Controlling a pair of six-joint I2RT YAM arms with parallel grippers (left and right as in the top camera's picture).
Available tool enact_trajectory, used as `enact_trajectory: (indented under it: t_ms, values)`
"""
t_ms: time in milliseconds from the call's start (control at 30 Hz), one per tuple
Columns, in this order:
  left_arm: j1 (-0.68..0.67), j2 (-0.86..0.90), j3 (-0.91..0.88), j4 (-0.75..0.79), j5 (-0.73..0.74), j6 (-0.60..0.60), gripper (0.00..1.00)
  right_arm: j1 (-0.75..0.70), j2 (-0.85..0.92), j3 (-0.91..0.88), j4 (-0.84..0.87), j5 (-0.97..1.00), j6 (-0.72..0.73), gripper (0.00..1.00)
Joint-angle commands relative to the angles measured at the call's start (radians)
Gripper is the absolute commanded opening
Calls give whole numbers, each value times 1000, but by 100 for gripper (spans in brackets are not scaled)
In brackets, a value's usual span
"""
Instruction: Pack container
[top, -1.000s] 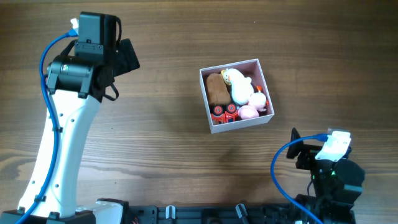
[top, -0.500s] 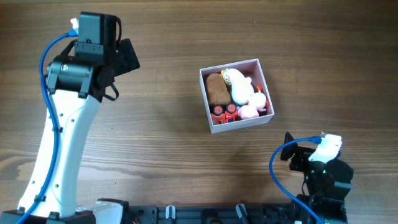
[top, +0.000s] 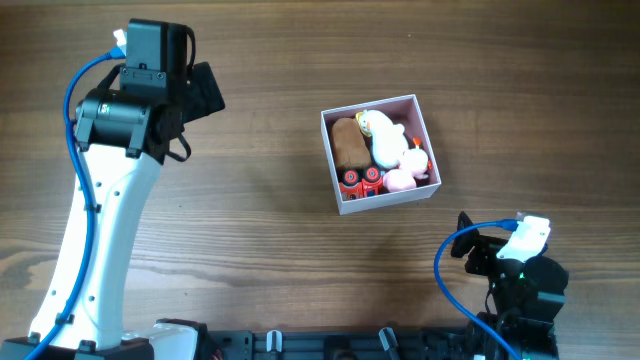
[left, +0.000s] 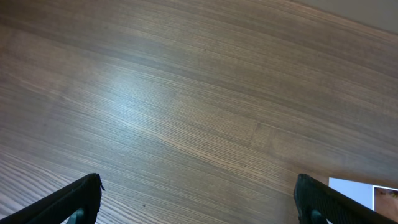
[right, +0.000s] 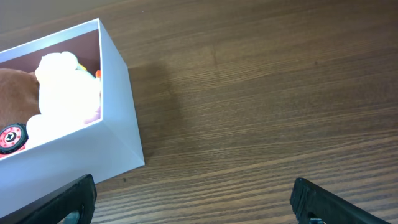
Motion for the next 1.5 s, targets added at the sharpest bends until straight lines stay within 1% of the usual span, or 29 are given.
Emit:
enact_trajectory:
  t_ms: [0, 67, 133, 200, 300, 367, 400, 467, 500, 567, 667, 767, 900, 1000, 1167, 1267, 1467]
  values:
    - [4, 1, -4, 2, 5, -13, 100, 5, -16, -11, 3, -11, 14, 100]
    - [4, 1, -4, 1, 5, -12, 100, 5, -16, -11, 4, -11, 14, 100]
    - [4, 0, -5, -6, -20, 20, 100, 5, -16, -11, 4, -11, 14, 100]
    - [3, -60, -6, -28, 8, 28, 100, 5, -16, -11, 4, -11, 14, 100]
    - [3, -195, -18, -5, 69, 31, 100, 5, -16, -11, 4, -11, 14, 100]
    - [3, -293, -60, 40, 127, 124, 100, 5, -16, -11, 4, -11, 14, 100]
    - [6, -368, -113, 95, 175, 203, 100, 5, -16, -11, 3, -11, 14, 100]
    - [11, -489, -227, 187, 195, 262, 100, 5, -16, -11, 4, -11, 14, 100]
    - [23, -586, -337, 241, 194, 266, 100, 5, -16, -11, 4, -11, 14, 99]
    - [49, -707, -492, 285, 204, 266, 100, 5, -16, -11, 4, -11, 14, 100]
    - [87, -868, -719, 354, 265, 266, 100, 5, -16, -11, 4, -11, 14, 99]
    - [96, -1069, -985, 440, 336, 265, 100, 5, -16, -11, 4, -11, 14, 100]
    - [96, -1254, -1212, 478, 395, 261, 100, 5, -16, -11, 4, -11, 14, 100]
    - [96, -1355, -1318, 508, 426, 261, 100, 5, -16, -11, 4, -11, 14, 100]
    - [94, -1472, -1389, 517, 439, 261, 100, 5, -16, -11, 4, -11, 14, 99]
    - [93, -1472, -1427, 517, 454, 261, 100, 5, -16, -11, 4, -11, 14, 100]
    - [93, -1472, -1427, 521, 454, 261, 100, 5, -16, -11, 4, -11, 14, 100]
